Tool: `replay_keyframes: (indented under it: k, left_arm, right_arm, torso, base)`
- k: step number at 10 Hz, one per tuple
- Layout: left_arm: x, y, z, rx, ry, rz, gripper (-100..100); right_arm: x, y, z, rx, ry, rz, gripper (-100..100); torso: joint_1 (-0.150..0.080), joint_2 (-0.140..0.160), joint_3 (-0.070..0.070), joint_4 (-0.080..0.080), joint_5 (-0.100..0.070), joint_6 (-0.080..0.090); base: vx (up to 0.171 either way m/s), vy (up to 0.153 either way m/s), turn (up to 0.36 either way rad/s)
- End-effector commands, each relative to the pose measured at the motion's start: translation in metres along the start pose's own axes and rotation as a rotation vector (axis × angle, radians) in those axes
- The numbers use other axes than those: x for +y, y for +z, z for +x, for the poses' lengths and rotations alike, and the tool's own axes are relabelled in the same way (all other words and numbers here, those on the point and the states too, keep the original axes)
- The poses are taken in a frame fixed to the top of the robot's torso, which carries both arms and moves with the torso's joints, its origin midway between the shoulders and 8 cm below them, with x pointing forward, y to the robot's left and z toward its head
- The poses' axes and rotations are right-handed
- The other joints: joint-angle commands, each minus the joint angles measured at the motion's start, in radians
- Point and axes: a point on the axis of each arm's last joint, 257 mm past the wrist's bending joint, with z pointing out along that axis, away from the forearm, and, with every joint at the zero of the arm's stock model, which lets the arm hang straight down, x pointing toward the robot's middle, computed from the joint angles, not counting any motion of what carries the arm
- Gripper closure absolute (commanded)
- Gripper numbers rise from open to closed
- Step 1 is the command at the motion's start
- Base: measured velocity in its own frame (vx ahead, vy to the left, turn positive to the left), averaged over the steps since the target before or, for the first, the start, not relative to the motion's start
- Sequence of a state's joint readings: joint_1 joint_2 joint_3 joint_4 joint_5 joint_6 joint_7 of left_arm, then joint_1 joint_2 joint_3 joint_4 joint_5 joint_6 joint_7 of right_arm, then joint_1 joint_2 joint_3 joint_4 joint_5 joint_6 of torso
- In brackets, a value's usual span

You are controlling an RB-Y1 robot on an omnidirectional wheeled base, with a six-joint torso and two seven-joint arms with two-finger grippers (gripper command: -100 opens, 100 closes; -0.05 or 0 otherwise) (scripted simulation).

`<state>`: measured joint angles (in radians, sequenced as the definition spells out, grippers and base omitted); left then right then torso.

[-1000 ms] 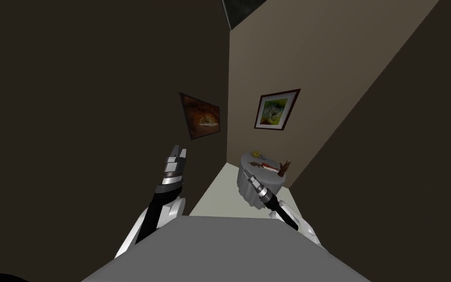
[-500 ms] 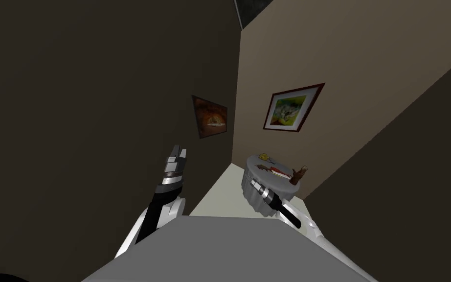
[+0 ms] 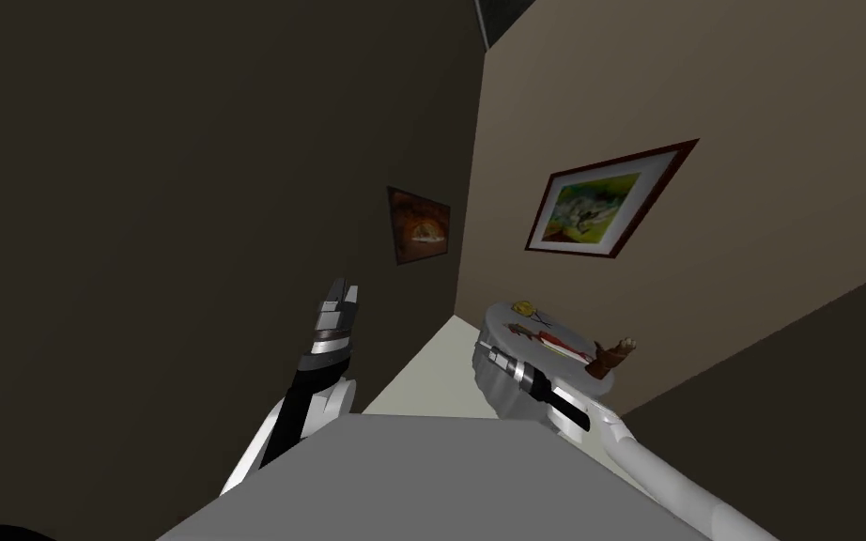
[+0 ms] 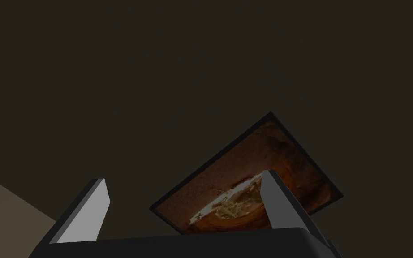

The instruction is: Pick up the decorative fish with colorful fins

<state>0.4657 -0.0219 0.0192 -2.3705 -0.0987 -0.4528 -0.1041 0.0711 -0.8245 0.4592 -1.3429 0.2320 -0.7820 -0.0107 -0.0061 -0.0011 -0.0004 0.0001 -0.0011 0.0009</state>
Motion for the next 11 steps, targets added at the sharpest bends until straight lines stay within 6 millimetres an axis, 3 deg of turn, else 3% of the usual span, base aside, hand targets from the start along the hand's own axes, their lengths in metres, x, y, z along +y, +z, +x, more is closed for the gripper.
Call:
replay_keyframes:
  k: [1,2,4,6,10,11]
  left_arm:
    - [0.0,0.0,0.0,0.0,0.0,0.0,0]
    - [0.0,0.0,0.0,0.0,0.0,0.0,0]
    - [0.0,0.0,0.0,0.0,0.0,0.0,0]
    - [0.0,0.0,0.0,0.0,0.0,0.0,0]
    - [0.0,0.0,0.0,0.0,0.0,0.0,0]
    - [0.0,0.0,0.0,0.0,0.0,0.0,0]
  right_arm:
    - [-0.021,-0.015,0.001,0.045,-0.037,0.046,-100]
    - [-0.041,-0.027,0.005,0.102,-0.08,0.089,-100]
    - [-0.063,-0.047,0.001,0.171,-0.146,0.135,-100]
    - [-0.072,-0.058,-0.003,0.183,-0.157,0.163,-100]
    - [-0.119,-0.11,-0.018,0.312,-0.27,0.286,-100]
    - [-0.134,-0.131,-0.022,0.368,-0.314,0.329,-100]
  torso:
    - [0.0,0.0,0.0,0.0,0.0,0.0]
    - [0.0,0.0,0.0,0.0,0.0,0.001]
    - [0.0,0.0,0.0,0.0,0.0,0.001]
    - [0.0,0.0,0.0,0.0,0.0,0.001]
    - [0.0,-0.001,0.0,0.0,0.0,0.001]
    - [-0.001,0.0,0.0,0.0,0.0,0.001]
  base:
    - [0.014,-0.02,0.162]
    - [0.026,-0.02,0.278]
    - [0.022,-0.029,0.197]
    - [0.013,-0.022,0.078]
    - [0.02,-0.028,0.19]
    - [0.023,-0.049,0.246]
